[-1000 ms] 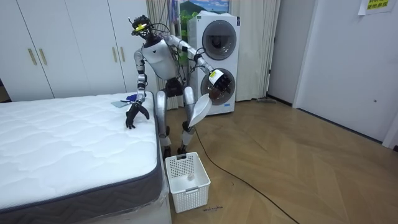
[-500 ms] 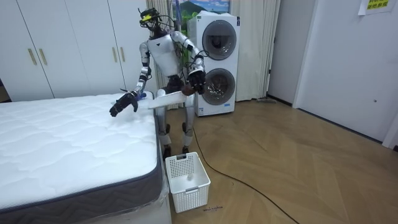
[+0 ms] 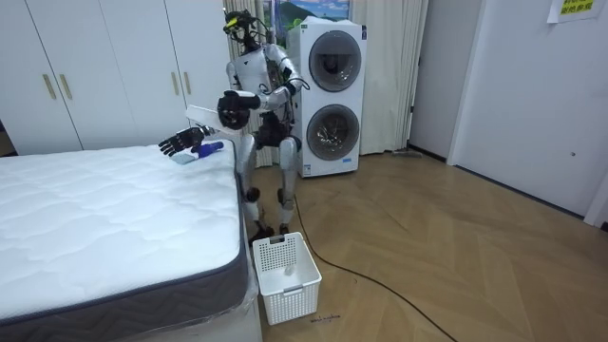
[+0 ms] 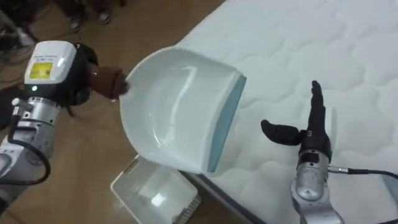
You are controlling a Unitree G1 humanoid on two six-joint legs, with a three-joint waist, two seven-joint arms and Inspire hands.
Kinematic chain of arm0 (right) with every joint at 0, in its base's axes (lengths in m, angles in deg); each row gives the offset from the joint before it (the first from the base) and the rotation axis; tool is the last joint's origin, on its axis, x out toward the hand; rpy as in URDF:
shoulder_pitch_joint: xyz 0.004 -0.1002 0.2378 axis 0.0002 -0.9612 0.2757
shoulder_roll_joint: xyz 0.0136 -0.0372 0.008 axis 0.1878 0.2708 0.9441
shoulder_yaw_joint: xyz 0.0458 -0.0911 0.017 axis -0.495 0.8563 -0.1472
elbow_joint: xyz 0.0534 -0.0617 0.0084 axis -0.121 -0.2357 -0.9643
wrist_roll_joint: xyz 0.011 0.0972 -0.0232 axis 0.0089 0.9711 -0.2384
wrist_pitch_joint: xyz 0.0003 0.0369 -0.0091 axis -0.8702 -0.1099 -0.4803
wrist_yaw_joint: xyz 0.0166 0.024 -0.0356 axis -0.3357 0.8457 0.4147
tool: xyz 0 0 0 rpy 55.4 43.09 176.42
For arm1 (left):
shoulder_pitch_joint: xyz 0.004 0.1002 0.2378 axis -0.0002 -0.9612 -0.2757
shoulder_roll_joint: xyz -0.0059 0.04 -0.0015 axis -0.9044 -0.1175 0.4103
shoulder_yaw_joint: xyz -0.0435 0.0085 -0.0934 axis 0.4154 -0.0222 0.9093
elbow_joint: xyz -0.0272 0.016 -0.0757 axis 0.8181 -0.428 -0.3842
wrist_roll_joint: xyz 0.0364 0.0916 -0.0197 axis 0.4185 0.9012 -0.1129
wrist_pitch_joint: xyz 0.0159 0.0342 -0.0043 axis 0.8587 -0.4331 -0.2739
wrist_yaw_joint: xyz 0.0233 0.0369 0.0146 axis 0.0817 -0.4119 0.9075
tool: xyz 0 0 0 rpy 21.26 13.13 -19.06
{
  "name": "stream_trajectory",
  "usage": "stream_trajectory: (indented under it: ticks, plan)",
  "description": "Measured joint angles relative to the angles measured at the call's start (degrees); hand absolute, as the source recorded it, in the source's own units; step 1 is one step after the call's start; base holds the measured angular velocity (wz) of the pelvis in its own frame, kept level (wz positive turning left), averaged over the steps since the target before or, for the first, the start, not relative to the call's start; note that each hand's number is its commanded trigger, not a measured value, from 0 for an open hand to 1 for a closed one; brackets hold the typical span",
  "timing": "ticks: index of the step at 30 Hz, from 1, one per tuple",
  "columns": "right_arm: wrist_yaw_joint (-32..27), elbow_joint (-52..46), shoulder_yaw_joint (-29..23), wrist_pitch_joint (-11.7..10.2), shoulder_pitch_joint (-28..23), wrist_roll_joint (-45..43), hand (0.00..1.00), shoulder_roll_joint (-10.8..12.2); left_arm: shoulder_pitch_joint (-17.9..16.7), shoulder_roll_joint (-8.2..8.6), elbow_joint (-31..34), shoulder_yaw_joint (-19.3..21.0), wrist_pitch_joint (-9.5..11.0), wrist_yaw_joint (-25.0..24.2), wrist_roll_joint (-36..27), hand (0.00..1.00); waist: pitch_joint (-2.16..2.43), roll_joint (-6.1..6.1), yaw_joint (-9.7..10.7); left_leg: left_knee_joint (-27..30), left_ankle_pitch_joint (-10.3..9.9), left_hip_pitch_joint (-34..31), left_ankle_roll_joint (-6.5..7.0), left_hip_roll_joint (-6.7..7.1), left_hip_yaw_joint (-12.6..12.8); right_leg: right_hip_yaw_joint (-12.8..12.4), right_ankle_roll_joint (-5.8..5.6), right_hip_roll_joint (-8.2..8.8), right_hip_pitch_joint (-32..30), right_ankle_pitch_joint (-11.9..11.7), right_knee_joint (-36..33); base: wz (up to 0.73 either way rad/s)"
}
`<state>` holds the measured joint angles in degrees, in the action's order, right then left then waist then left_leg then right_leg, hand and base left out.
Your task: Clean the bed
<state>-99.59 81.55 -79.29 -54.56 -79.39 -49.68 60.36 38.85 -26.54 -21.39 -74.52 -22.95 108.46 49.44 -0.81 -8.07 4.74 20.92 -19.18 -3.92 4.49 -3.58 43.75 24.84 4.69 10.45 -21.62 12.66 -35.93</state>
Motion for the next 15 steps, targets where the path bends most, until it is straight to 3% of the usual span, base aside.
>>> stream_trajectory:
  ticks: [2, 3, 4, 5, 6, 7, 8, 10, 12, 15]
  plan:
    - [-0.6, 0.0, 1.2, 0.2, -0.6, 1.0, 0.00, -0.2, -2.4, 4.18, 0.5, 0.0, 0.6, -0.9, -0.2, 1.00, -0.05, 1.40, -0.6, -0.6, -0.5, 2.4, -0.80, -0.71, 6.4, 1.2, -2.54, 4.92, 2.5, 2.5, -3.9, -1.16]
    - [-0.7, 0.0, 1.6, 0.2, -0.6, 1.0, 0.00, -0.2, -3.2, 4.56, 0.5, 0.0, 1.2, -1.0, -0.5, 1.00, 0.01, 2.04, -1.1, -0.5, -0.7, 3.0, -1.25, -0.84, 8.1, 1.8, -3.22, 6.26, 3.2, 2.9, -3.5, -1.43]
    - [-0.3, 0.0, 3.4, -0.1, -0.7, 1.0, 0.00, -0.1, -4.6, 4.65, 0.5, 0.2, 1.7, -1.8, -0.8, 1.00, -0.03, 3.53, -2.1, 1.0, -1.5, 3.7, -2.17, -1.56, 9.3, 2.4, -4.16, 6.97, 4.3, 3.4, -1.3, -1.40]
    - [0.8, 0.1, 5.3, -0.2, -1.2, 0.9, 0.00, -0.3, -6.2, 4.93, 0.4, 0.3, 1.6, -2.7, -0.6, 1.00, -0.08, 4.11, -2.2, 2.8, -1.9, 3.5, -2.65, -2.78, 5.3, 2.3, -3.35, 5.06, 5.0, 3.0, 0.4, -1.58]
    - [2.3, 0.1, 6.4, -0.2, -1.8, 0.9, 0.00, -0.3, -7.8, 5.20, 0.4, 0.4, 1.5, -3.7, -0.5, 1.00, -0.04, 4.31, -2.2, 3.0, -2.2, 3.5, -3.20, -3.36, -0.3, 1.8, -2.56, 2.62, 6.0, 2.0, 2.6, -1.12]
    - [2.9, 0.1, 6.6, -0.2, -2.0, 0.8, 0.00, -0.2, -8.4, 5.35, 0.4, 0.4, 1.4, -4.2, -0.4, 0.93, -0.03, 4.27, -2.3, 3.2, -2.3, 3.4, -3.41, -3.83, -2.0, 1.9, -2.21, 1.48, 6.8, 1.4, 3.8, -0.96]
    - [4.2, 0.1, 7.1, -0.2, -2.3, 0.2, 0.00, -0.2, -9.1, 5.61, 0.3, 0.4, 1.2, -5.0, -0.3, 0.53, -0.02, 4.27, -1.9, 3.5, -2.5, 3.4, -3.86, -4.81, -3.2, 2.1, -1.68, -0.25, 7.9, 0.5, 5.9, -0.59]
    - [6.8, 0.2, 6.8, -0.2, -3.3, 0.1, 0.00, -0.2, -9.5, 6.08, 0.2, 0.4, 0.8, -6.2, -0.4, 0.00, 0.09, 4.57, -0.5, 3.5, -2.3, 3.7, -4.34, -5.74, -2.7, 2.2, -1.24, -1.57, 8.6, -0.3, 7.7, -0.35]
    - [9.9, 1.1, 6.6, -0.1, -4.6, 0.1, 0.00, -0.2, -9.9, 6.17, 0.2, 0.4, 0.0, -7.6, -0.5, 0.00, 0.13, 4.73, -0.3, 3.6, -2.1, 4.4, -4.83, -6.46, -1.4, 1.5, -0.73, -2.67, 8.5, -0.5, 8.4, -0.36]
    - [13.9, 4.6, 6.7, 0.1, -5.3, 0.1, 0.00, -0.3, -10.9, 6.57, 0.2, 0.4, -0.8, -9.0, -0.6, 0.00, 0.20, 5.03, -0.2, 5.7, -2.0, 5.0, -5.10, -7.72, -1.5, -0.6, -0.05, -4.58, 8.7, -0.3, 9.4, -0.43]
